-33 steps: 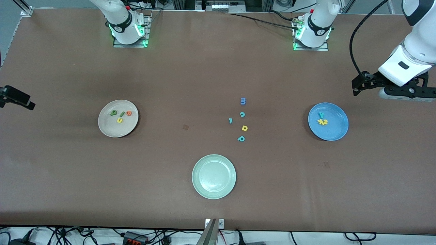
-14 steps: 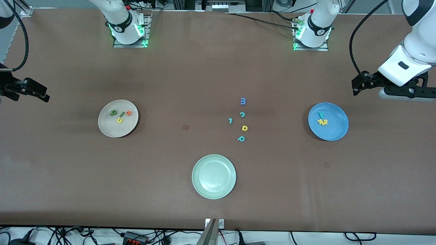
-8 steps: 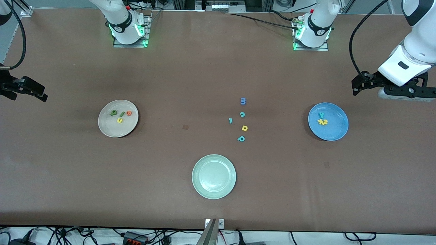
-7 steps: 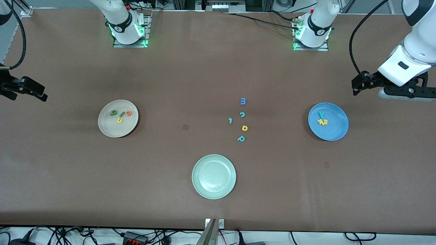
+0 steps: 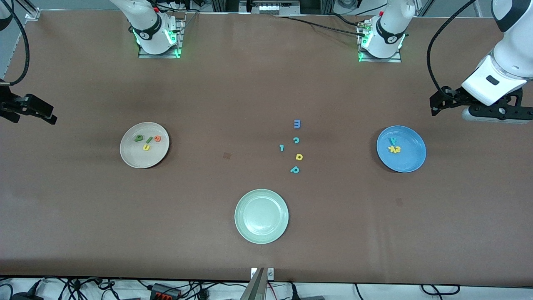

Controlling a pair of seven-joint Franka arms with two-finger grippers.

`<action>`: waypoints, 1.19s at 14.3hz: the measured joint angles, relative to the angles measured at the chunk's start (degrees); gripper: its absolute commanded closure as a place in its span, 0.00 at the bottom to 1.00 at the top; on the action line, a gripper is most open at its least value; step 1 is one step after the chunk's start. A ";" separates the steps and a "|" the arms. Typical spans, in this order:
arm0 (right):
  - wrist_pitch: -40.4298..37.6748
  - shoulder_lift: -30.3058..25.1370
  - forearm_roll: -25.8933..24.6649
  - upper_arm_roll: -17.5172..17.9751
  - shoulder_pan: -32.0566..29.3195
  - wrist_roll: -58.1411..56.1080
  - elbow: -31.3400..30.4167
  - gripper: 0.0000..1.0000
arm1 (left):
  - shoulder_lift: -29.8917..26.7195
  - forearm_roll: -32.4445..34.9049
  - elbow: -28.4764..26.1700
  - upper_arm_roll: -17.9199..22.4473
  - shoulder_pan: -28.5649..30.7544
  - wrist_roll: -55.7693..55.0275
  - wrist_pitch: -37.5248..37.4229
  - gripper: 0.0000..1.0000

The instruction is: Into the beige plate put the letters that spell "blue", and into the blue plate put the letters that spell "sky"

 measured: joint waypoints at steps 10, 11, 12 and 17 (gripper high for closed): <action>-0.02 0.07 0.00 5.11 -3.35 0.00 -0.02 0.00 | 0.00 0.00 0.00 0.27 0.75 0.00 -0.31 0.00; -0.02 0.13 0.00 5.04 -3.10 0.00 -0.03 0.00 | 0.00 0.00 0.00 0.28 0.83 0.00 -0.31 0.00; -0.02 0.22 0.00 4.86 -2.86 0.00 -0.04 0.00 | 0.01 0.00 0.00 0.31 0.91 0.00 -0.24 0.00; -0.02 0.46 0.00 3.39 -1.53 0.00 -0.04 0.00 | 0.05 0.00 0.00 0.48 1.14 -0.06 -0.06 0.00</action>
